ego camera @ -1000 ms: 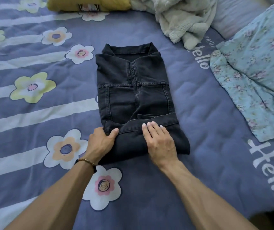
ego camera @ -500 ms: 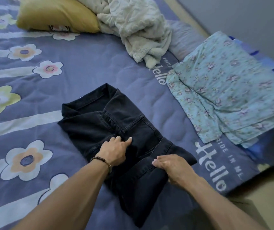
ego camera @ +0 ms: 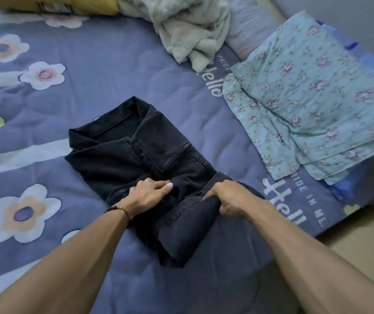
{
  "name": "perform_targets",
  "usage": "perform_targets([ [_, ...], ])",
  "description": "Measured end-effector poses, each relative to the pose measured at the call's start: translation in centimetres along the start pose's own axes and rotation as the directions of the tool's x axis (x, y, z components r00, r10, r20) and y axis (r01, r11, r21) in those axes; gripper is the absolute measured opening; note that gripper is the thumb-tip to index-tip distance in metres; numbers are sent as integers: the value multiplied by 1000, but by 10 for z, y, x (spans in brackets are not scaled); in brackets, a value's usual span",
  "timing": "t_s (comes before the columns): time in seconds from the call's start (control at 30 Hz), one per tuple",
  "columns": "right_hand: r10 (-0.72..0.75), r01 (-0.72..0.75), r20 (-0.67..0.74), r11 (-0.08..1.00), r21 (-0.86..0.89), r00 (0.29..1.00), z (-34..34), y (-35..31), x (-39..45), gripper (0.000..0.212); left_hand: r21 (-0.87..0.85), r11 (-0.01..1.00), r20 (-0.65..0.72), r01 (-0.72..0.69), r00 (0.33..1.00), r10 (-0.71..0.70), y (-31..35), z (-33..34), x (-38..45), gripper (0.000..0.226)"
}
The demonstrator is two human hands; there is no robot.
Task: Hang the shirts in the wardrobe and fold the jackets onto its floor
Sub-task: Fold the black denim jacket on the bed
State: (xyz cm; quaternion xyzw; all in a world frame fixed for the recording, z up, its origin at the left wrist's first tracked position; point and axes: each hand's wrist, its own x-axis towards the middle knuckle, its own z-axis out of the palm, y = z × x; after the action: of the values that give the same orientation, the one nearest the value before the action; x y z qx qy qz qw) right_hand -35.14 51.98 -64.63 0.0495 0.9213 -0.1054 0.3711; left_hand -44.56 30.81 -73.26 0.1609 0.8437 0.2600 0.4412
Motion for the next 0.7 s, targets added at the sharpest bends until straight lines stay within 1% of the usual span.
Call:
perform_targets([
  [0.03, 19, -19, 46, 1000, 0, 999, -18, -10, 2, 45, -230, 973, 23, -15, 999, 21, -1, -6, -15, 61],
  [0.07, 35, -33, 92, 999, -24, 995, -42, -24, 3, 38, -449, 893, 13, -29, 999, 39, -2, -17, -34, 73],
  [0.1, 47, -41, 132, 998, -47, 990, -62, -34, 7, 33, -598, 800, -15, -55, 998, 57, -4, -25, -48, 84],
  [0.13, 54, -44, 160, 997, -65, 986, -83, -44, 12, 28, -692, 717, -53, -76, 997, 55, -4, -35, -60, 92],
  [0.2, 85, -69, 189, 994, -89, 978, -125, -68, 18, 22, -807, 583, -81, -91, 996, 44, -5, -57, -83, 102],
  [0.23, 97, -76, 188, 990, -115, 977, -147, -83, 24, 21, -848, 520, -83, -103, 995, 61, -8, -68, -92, 103],
  [0.3, 110, -81, 192, 985, -154, 975, -180, -109, 39, 19, -908, 399, -107, -129, 991, 76, -10, -80, -104, 89],
  [0.33, 112, -81, 186, 983, -167, 976, -192, -120, 49, 19, -928, 346, -128, -139, 990, 55, -13, -84, -108, 83],
  [0.37, 103, -70, 182, 981, -179, 978, -205, -133, 63, 20, -941, 300, -161, -159, 987, 18, -17, -87, -110, 82],
  [0.43, 60, -27, 162, 981, -194, 985, -218, -148, 96, 31, -935, 260, -251, -240, 968, -9, -27, -89, -105, 97],
  [0.47, 28, 3, 148, 978, -207, 989, -221, -153, 117, 35, -919, 268, -307, -290, 952, -20, -31, -90, -101, 102],
  [0.5, -13, 40, 128, 978, -207, 992, -220, -156, 134, 38, -898, 297, -351, -325, 935, -38, -32, -91, -96, 98],
  [0.53, -70, 90, 105, 976, -198, 992, -217, -160, 150, 40, -873, 349, -388, -340, 919, -76, -32, -92, -88, 82],
  [0.57, -132, 141, 63, 975, -169, 989, -212, -161, 163, 44, -861, 386, -410, -330, 901, -142, -31, -92, -78, 60],
  [0.6, -178, 175, -3, 973, -149, 984, -207, -161, 172, 47, -863, 406, -422, -301, 871, -252, -29, -94, -68, 41],
  [0.63, -204, 187, -105, 971, -151, 973, -200, -159, 183, 51, -875, 400, -426, -273, 826, -369, -29, -95, -56, 30],
  [0.67, -191, 146, -254, 972, -185, 948, -193, -152, 185, 56, -895, 368, -412, -253, 786, -460, -32, -97, -46, 25],
  [0.7, -154, 73, -398, 975, -211, 904, -185, -139, 194, 62, -915, 326, -387, -239, 749, -538, -38, -98, -34, 23],
])
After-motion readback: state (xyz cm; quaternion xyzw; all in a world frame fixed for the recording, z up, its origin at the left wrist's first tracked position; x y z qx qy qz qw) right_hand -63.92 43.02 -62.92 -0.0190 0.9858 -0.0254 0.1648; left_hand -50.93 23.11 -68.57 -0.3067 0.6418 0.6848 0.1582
